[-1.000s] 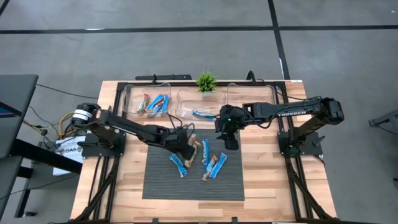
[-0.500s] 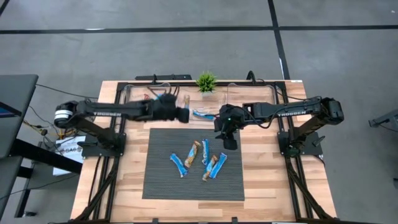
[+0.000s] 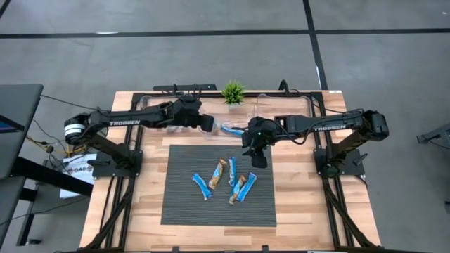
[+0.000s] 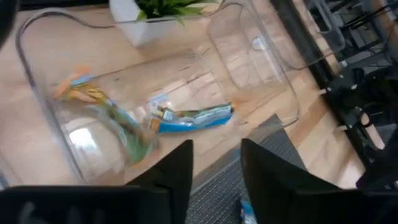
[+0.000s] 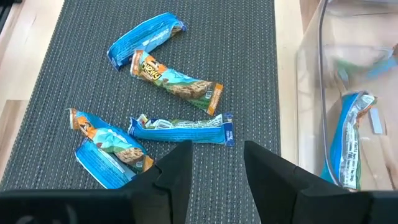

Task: Pick and place Granola Bars by type
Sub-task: Put the green granola bar into the top center transparent bin

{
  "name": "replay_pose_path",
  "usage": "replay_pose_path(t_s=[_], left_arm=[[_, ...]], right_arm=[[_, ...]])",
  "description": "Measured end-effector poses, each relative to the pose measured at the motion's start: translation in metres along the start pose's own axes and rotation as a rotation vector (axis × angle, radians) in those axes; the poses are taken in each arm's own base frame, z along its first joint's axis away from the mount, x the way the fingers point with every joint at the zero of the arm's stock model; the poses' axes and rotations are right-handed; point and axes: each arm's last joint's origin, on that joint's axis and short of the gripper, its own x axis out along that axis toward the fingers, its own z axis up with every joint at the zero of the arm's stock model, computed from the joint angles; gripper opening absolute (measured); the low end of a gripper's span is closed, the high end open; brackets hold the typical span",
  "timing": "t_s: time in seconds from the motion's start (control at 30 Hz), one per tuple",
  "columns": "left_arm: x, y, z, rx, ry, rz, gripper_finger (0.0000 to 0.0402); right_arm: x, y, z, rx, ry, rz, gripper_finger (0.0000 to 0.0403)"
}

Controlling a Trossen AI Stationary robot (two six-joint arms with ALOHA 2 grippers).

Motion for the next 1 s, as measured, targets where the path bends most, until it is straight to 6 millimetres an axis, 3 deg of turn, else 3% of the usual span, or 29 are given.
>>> replay_pose_path(t_s=[0.2,0.37,0.53,0.8,1.0], left_arm=[[-0.005,-0.031,-0.022,0.082,0.094,-0.134,0.0161],[-0.021,-0.066,-0.062,0.142,0.181,-0.115,0.0145],[-0.032,-0.082,-0.099,0.107,0.232,-0.053,0.0131],[-0.005,-0.084,-0.149,0.076,0.408,0.036,0.0135],[0.025,-0.077,-0.172,0.002,0.447,0.119,0.0135]], right_arm=[[0.0,0.0,0.0,0.001,0.004,-0.016,0.0136],[0.0,0.0,0.0,0.001,0.004,-0.017,0.0136],[0.0,0.0,-0.001,0.001,0.009,-0.017,0.0136],[0.0,0.0,-0.001,0.001,0.016,-0.015,0.0136],[0.0,0.0,-0.002,0.002,0.021,-0.014,0.0136]])
